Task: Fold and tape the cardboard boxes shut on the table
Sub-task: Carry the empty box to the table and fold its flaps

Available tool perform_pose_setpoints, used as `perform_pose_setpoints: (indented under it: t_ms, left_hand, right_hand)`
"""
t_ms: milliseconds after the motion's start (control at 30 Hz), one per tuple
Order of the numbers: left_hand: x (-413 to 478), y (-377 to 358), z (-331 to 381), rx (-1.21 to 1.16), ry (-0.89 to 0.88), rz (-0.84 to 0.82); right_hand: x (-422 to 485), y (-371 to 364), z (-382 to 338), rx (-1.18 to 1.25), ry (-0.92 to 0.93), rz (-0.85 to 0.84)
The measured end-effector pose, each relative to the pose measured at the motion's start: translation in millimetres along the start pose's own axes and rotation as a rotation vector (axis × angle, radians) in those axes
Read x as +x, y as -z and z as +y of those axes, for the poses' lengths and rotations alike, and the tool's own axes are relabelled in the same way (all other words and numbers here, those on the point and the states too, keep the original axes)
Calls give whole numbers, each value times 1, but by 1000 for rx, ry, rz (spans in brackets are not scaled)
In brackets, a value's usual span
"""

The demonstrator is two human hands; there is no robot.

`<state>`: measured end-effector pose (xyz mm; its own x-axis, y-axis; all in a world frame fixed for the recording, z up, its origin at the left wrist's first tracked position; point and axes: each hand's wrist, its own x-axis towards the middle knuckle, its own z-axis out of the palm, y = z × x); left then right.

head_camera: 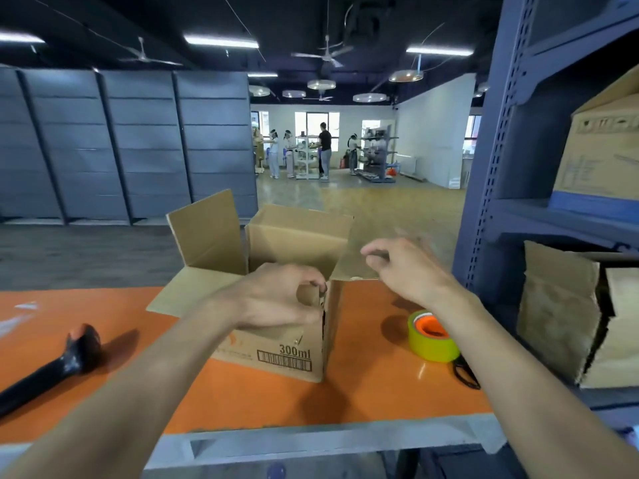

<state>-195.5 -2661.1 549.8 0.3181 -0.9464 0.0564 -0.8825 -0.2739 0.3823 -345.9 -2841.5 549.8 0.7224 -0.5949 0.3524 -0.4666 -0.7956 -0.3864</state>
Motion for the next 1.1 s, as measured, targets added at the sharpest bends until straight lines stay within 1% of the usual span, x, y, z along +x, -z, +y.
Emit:
perform_pose_setpoints:
  t_ms: [33,67,133,167,267,400,467,533,600,633,700,767,800,833,867,967,1000,1100]
  left_hand:
    - [-1,-3,2,-7,-6,42]
    - [-1,-6,4,4,-20,79]
    - [-1,-11,7,43,-57,130]
    - [-2,-12,7,47,-73,149]
    - [-2,-12,2,23,-92,216]
    - [7,-27,-3,69,-132,411]
    - [11,-30,-3,109,-129,451]
    - [11,-25,-1,118,-97,397]
    - [8,-13,0,136,-58,292]
    - [6,-6,1,182,-48,229]
    - [0,11,0,281,-23,11]
    - [-8,27,-4,299,17,-217]
    - [-13,32,-8,302,19,-268]
    - [-18,37,-12,298,12,-275]
    - [-20,39,-16,282,-5,-236]
    - [-20,41,-25,192,-111,68]
    - [-18,42,-27,171,-142,138]
    - [-9,52,-22,170,-191,216]
  right_hand:
    - [-2,0,-5,-40,73,72]
    - [-5,0,-11,-25,148,96]
    - [-11,-1,-23,-9,247,17]
    - [-14,-3,-26,-56,270,-21]
    - [-16,-7,-21,-183,301,-13]
    - [-20,-15,-9,-122,346,-7]
    - [-22,-18,-5,-109,374,37]
    - [-21,-14,-2,-58,381,172]
    - [-18,-6,0,20,360,325]
    - [-15,-3,-1,42,345,372]
    - [-7,-1,-4,60,317,382]
    - [0,-3,-8,91,300,337]
    - [2,-5,-11,118,294,318]
    - [4,-8,-15,147,286,306]
    - [5,-11,-18,169,275,300]
    - [10,-20,-25,187,239,268]
    - [12,-23,-27,204,242,235]
    - [19,-31,-35,206,318,95]
